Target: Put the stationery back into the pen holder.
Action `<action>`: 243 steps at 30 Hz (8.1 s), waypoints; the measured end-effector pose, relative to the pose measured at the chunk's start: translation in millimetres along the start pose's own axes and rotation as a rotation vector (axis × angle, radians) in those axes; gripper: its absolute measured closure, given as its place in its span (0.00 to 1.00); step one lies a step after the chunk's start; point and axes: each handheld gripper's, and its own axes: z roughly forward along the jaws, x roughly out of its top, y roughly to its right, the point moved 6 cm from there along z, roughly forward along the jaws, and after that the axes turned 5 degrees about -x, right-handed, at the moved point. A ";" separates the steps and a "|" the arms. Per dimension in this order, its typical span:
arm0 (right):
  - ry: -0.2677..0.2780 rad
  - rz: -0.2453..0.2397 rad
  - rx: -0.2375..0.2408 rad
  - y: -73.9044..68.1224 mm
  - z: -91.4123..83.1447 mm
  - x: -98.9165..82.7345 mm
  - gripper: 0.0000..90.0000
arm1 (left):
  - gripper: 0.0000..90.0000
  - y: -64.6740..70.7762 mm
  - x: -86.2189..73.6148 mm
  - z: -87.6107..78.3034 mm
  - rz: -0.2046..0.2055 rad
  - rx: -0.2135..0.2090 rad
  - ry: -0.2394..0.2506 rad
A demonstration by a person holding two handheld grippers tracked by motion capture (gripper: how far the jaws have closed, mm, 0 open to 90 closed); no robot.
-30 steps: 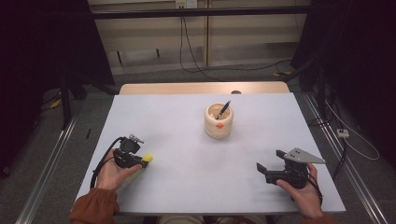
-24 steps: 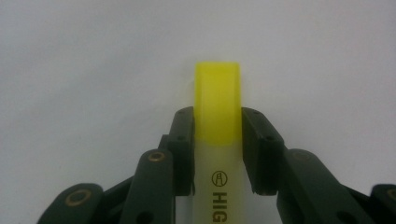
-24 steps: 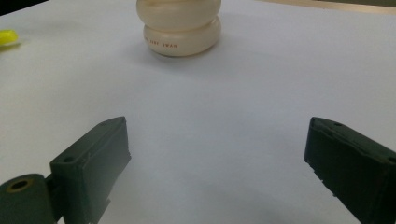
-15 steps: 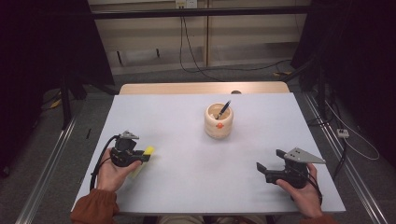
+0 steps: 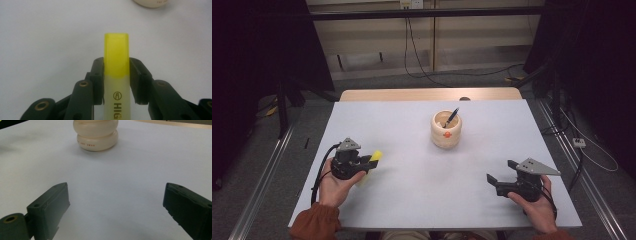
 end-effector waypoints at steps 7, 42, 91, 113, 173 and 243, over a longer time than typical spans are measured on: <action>-0.003 0.001 0.000 -0.5 0.5 -0.3 0.07 | 0.75 9.3 6.7 -1.6 0.008 -0.023 0.071; -0.005 -0.006 0.009 -2.5 3.6 0.4 0.07 | 0.75 46.6 52.3 2.3 0.106 -0.101 0.326; 0.000 -0.001 0.040 -5.6 3.2 0.1 0.05 | 0.75 66.5 139.2 28.3 0.139 -0.152 0.475; -0.001 0.002 0.047 -3.0 2.6 -2.4 0.05 | 0.75 77.2 180.0 63.2 0.136 -0.186 0.495; -0.003 -0.003 0.059 -6.1 1.7 -3.1 0.05 | 0.74 84.4 206.0 156.3 0.103 -0.206 0.426; -0.010 -0.012 0.070 -6.5 6.9 -3.4 0.05 | 0.06 55.0 175.5 137.4 0.122 -0.111 0.234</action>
